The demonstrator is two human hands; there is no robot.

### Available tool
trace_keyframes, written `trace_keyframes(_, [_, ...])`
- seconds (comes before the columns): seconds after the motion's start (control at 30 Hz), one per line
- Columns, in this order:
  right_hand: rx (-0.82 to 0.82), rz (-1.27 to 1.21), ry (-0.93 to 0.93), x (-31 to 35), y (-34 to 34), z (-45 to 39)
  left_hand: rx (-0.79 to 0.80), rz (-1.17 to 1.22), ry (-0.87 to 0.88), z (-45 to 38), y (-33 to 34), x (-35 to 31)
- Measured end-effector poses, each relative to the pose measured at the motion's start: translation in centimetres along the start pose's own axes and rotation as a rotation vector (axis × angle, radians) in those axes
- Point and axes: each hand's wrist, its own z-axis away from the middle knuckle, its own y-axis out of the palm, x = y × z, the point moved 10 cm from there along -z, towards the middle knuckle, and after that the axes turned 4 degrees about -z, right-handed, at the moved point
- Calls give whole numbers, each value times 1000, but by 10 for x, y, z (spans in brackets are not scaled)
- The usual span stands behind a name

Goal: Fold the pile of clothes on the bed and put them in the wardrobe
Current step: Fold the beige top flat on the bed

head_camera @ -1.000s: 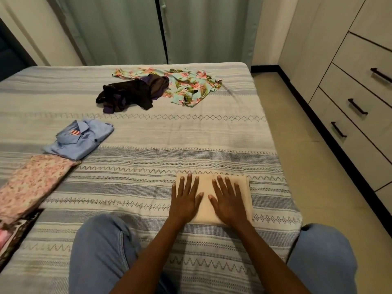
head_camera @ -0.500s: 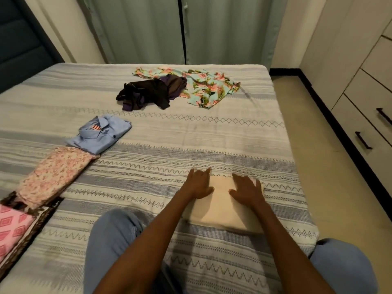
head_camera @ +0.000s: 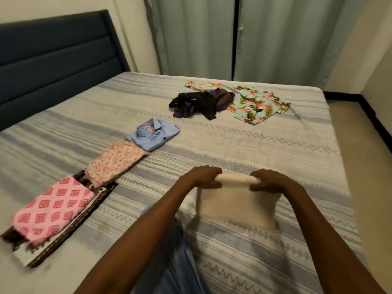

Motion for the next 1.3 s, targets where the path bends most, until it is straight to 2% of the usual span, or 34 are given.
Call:
trace_keyframes(0.13, [-86, 56, -134, 93, -26, -33, -25, 161, -163, 54, -16, 85])
trace_keyframes(0.37, [-54, 299, -292, 244, -36, -118, -202, 180, -476, 139, -36, 218])
trace_keyframes(0.47, [-232, 330, -395, 298, -45, -150, -311, 154, -659, 174, -45, 257])
trace_keyframes(0.57, [-535, 289, -528, 336, -50, -163, -538, 112, -798, 203, -52, 268])
trace_keyframes(0.63, [-630, 261, -591, 348, -37, -170, -691, 44, -812, 213, -43, 262])
trace_keyframes(0.67, [-630, 251, -601, 348, -23, -175, -705, 8, -800, 212, -29, 257])
trace_keyframes(0.7, [-603, 253, -593, 344, -5, -184, -653, -15, -795, 207, -7, 255])
trace_keyframes(0.73, [-504, 270, -562, 335, 22, -193, -540, -1, -790, 201, 22, 255])
trace_keyframes(0.8, [-202, 302, -461, 307, 90, -209, -260, 71, -794, 192, 87, 256])
trace_keyframes(0.83, [-47, 298, -425, 293, 119, -210, -185, 96, -797, 191, 109, 256])
trace_keyframes(0.87, [56, 279, -402, 282, 139, -208, -180, 95, -800, 190, 121, 255])
trace_keyframes(0.9, [76, 243, -406, 276, 145, -205, -220, 87, -812, 190, 124, 257])
trace_keyframes(1.07, [-120, -20, -438, 253, 107, -204, -441, -1, -837, 178, 77, 261])
trace_keyframes(1.2, [-204, -57, -351, 199, 79, -203, -556, 54, -650, 133, 41, 237])
trace_keyframes(1.3, [-240, -85, -284, 151, 55, -201, -546, 134, -512, 80, 22, 210])
